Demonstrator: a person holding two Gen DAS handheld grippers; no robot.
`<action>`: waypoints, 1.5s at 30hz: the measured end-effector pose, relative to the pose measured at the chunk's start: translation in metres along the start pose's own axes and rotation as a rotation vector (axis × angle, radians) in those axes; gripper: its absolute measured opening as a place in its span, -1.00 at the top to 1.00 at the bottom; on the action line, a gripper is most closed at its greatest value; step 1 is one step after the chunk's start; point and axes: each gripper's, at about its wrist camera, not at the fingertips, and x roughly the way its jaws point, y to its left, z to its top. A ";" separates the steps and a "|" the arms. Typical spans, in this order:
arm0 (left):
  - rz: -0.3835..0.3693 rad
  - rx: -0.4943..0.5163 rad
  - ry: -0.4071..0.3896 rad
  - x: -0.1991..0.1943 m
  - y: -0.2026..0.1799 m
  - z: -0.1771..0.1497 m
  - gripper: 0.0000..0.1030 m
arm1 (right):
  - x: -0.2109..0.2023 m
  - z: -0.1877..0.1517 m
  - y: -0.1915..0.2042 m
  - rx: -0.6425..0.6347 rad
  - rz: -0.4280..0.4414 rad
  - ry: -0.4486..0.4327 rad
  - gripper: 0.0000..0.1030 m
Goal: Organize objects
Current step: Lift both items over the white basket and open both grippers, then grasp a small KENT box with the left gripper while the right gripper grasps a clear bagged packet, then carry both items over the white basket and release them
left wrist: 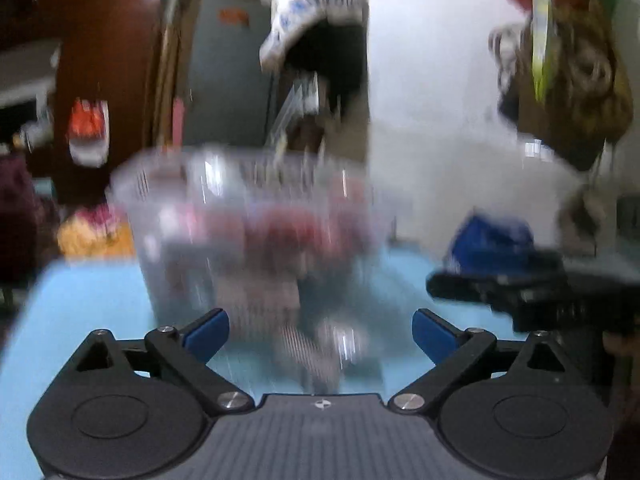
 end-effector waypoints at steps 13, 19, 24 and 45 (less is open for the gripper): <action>0.040 -0.062 0.107 0.044 0.009 -0.022 0.39 | 0.017 -0.018 -0.010 0.140 0.017 0.056 -1.00; 0.083 -0.068 0.082 0.030 0.037 -0.020 0.50 | 0.049 -0.025 0.015 0.074 0.061 0.159 -0.92; 0.107 -0.072 0.071 0.031 0.050 -0.016 0.47 | 0.068 -0.028 0.033 0.021 0.053 0.221 -0.49; 0.030 -0.045 0.036 0.048 0.040 -0.006 0.58 | 0.042 -0.027 0.021 0.031 0.032 0.129 0.11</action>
